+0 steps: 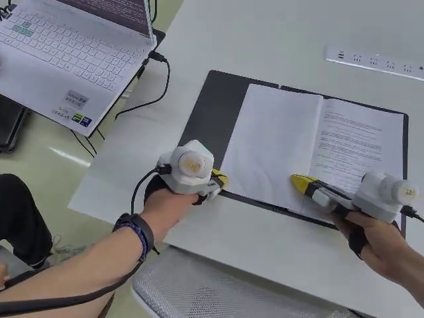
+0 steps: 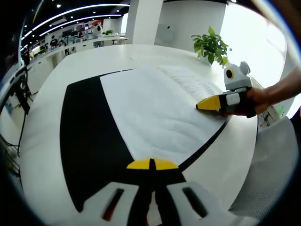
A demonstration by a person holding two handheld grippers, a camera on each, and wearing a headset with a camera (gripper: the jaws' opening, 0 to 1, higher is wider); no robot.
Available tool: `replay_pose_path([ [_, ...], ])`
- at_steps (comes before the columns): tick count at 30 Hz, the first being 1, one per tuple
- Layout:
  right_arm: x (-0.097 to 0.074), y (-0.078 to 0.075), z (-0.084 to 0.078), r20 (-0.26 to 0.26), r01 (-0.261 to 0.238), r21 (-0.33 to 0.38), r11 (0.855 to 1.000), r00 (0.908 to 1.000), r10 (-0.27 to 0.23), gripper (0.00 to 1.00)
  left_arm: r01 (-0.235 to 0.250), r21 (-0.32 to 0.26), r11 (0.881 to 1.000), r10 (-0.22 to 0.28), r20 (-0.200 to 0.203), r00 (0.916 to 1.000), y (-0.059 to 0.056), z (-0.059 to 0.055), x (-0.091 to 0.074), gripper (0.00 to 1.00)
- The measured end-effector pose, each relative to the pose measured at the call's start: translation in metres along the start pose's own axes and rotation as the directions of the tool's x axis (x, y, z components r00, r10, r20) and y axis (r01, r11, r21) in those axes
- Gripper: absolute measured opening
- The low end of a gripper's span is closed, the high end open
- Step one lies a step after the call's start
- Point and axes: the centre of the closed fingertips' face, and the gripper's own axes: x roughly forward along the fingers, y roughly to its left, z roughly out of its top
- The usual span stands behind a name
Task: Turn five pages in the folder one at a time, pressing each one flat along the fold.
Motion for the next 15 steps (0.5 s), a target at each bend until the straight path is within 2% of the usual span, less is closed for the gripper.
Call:
replay_pose_path([
  [9,-0.005,0.013,-0.017,-0.035,-0.018,-0.014,1.000,0.9992,0.018,0.00,0.005,0.011,1.000,-0.005,-0.004,1.0000,0.000,0.000,0.000,0.00],
  [15,-0.008,0.019,-0.025,-0.047,-0.010,-0.030,1.000,0.9989,0.009,0.00,0.004,0.012,1.000,-0.004,-0.004,1.0000,0.000,0.000,-0.001,0.00],
])
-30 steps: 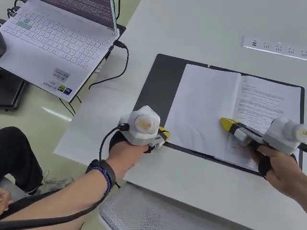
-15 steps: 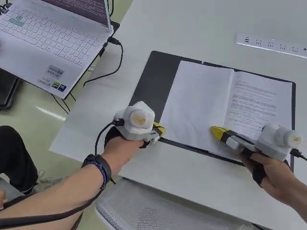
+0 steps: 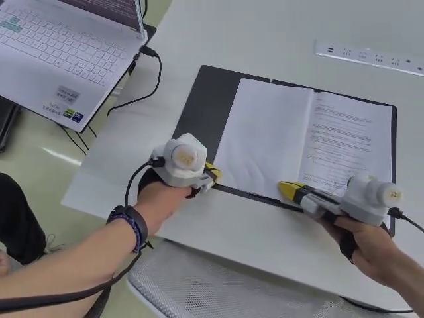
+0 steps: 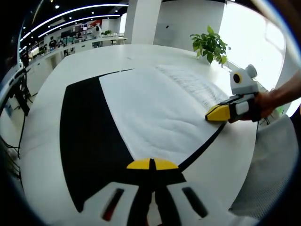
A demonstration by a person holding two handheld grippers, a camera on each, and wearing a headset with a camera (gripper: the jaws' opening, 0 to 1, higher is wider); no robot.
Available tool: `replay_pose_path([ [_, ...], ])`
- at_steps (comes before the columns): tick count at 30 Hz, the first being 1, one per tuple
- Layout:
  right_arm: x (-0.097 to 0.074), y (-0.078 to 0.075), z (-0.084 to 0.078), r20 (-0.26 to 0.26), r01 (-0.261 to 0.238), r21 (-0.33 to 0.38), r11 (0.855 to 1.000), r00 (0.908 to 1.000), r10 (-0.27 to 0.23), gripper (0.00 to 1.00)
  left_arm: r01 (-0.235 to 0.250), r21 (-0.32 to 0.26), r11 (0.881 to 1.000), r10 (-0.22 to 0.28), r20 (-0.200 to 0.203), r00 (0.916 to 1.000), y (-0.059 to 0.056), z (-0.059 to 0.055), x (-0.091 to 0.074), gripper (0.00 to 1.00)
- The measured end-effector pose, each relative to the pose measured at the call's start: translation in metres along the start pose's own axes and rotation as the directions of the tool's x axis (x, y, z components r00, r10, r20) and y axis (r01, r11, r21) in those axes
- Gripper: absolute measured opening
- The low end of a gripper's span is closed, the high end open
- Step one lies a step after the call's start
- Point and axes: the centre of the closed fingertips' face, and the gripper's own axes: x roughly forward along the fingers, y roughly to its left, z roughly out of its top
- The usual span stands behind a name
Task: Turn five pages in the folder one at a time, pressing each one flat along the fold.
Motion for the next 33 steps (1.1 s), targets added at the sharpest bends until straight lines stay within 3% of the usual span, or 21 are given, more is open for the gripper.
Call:
replay_pose_path([
  [11,-0.001,0.000,-0.001,0.002,0.019,0.012,1.000,0.9998,-0.019,0.00,-0.005,-0.002,1.000,0.005,-0.001,1.0000,0.001,0.000,0.001,0.00],
  [16,-0.001,-0.001,0.000,-0.002,0.027,0.029,0.999,0.9996,-0.027,0.00,-0.006,-0.032,0.999,0.006,-0.004,1.0000,0.000,0.000,0.000,0.00],
  [22,-0.004,-0.001,0.004,0.000,0.044,0.046,0.998,0.9990,-0.044,0.02,-0.002,-0.007,1.000,0.002,-0.021,0.9998,-0.005,-0.001,-0.008,0.06],
  [29,-0.014,0.006,0.014,-0.008,0.045,0.001,0.999,0.9989,-0.045,0.12,-0.001,-0.041,0.999,0.002,0.025,0.9997,-0.007,0.015,-0.023,0.15],
  [33,-0.024,0.006,0.024,0.009,0.063,-0.029,0.998,0.9980,-0.062,0.17,0.016,-0.018,1.000,-0.015,0.040,0.9991,-0.014,0.022,-0.029,0.22],
])
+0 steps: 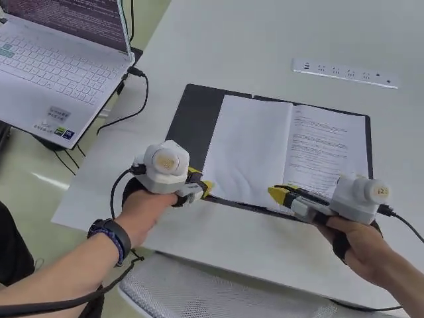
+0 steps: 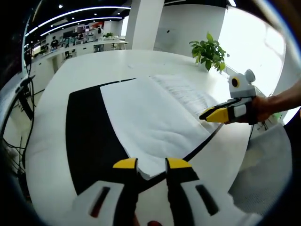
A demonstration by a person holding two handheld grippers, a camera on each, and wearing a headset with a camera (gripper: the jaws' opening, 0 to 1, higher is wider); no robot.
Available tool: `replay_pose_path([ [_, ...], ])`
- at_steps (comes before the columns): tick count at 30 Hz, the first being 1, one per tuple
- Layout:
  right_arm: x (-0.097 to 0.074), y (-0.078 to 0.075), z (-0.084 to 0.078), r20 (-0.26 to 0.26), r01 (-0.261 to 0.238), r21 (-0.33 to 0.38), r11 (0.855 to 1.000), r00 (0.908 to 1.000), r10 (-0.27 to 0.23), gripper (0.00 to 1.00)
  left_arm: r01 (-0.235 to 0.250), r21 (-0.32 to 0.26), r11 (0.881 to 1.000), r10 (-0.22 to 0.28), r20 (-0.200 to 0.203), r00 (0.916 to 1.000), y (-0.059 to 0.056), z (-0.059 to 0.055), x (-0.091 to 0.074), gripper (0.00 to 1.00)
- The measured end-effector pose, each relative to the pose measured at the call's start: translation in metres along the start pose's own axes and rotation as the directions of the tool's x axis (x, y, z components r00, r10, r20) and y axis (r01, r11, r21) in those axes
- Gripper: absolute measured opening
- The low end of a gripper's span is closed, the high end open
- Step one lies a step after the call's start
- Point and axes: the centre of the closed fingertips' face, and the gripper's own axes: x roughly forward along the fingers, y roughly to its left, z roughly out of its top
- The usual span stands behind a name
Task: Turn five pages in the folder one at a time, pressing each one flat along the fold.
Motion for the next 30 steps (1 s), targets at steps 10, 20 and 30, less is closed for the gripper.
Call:
replay_pose_path([
  [10,-0.044,-0.012,0.025,0.050,0.083,-0.099,0.992,0.9956,-0.079,0.31,0.003,0.042,0.999,-0.005,0.051,0.9987,-0.005,0.027,-0.019,0.31],
  [20,-0.087,-0.027,0.039,0.089,0.169,-0.148,0.974,0.9836,-0.157,0.44,0.003,0.098,0.995,-0.011,0.076,0.9971,-0.008,0.047,-0.035,0.39],
  [30,-0.130,-0.039,0.044,0.108,0.243,-0.159,0.957,0.9677,-0.228,0.55,-0.027,0.100,0.995,0.018,0.089,0.9959,-0.007,0.058,-0.062,0.47],
])
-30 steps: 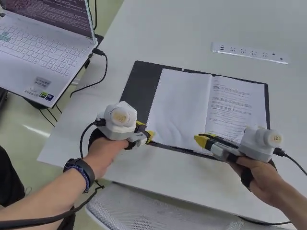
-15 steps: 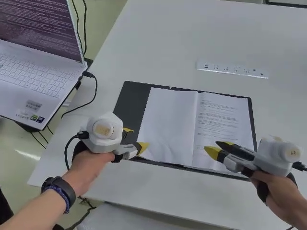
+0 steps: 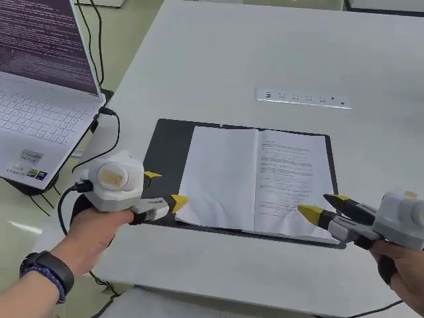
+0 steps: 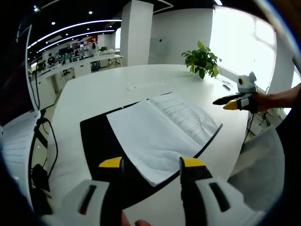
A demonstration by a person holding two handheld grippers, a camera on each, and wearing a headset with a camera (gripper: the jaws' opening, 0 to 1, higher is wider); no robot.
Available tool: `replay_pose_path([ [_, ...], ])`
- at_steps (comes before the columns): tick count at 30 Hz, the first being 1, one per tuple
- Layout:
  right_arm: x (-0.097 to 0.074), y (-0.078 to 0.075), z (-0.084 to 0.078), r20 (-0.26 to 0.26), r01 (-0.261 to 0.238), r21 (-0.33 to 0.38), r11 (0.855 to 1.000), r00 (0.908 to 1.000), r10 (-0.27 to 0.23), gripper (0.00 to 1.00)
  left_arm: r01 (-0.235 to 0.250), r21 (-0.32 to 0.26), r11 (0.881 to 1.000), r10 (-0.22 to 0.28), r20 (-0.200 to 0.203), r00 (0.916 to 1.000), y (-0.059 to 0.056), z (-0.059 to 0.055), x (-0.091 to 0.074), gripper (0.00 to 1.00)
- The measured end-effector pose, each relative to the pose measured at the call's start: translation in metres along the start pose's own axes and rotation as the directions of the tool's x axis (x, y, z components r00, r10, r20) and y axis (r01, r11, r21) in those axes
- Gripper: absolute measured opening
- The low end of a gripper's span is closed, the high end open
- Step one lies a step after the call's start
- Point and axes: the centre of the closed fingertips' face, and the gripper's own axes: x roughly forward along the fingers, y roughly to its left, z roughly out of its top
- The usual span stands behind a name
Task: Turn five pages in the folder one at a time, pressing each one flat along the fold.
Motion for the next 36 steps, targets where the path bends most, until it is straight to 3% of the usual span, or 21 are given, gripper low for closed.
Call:
replay_pose_path([
  [4,-0.011,-0.007,-0.003,-0.008,0.013,-0.008,1.000,0.9999,-0.013,0.57,-0.009,-0.001,1.000,0.009,0.005,0.9999,0.002,0.000,-0.010,0.50],
  [10,-0.027,-0.008,0.000,0.011,0.039,-0.003,0.999,0.9992,-0.039,0.61,-0.029,-0.015,0.999,0.029,0.000,0.9996,0.007,-0.009,-0.023,0.57],
  [20,-0.052,-0.010,-0.015,0.013,0.093,0.005,0.996,0.9956,-0.093,0.69,-0.041,-0.054,0.998,0.042,0.026,0.9988,0.005,-0.014,-0.038,0.66],
  [28,-0.062,-0.010,-0.024,0.009,0.112,0.010,0.994,0.9937,-0.112,0.69,-0.045,-0.044,0.998,0.046,0.021,0.9987,-0.001,-0.014,-0.035,0.66],
  [36,-0.066,-0.013,-0.023,0.022,0.114,0.018,0.993,0.9932,-0.114,0.69,-0.023,-0.026,0.999,0.024,0.017,0.9996,-0.013,-0.004,-0.022,0.66],
])
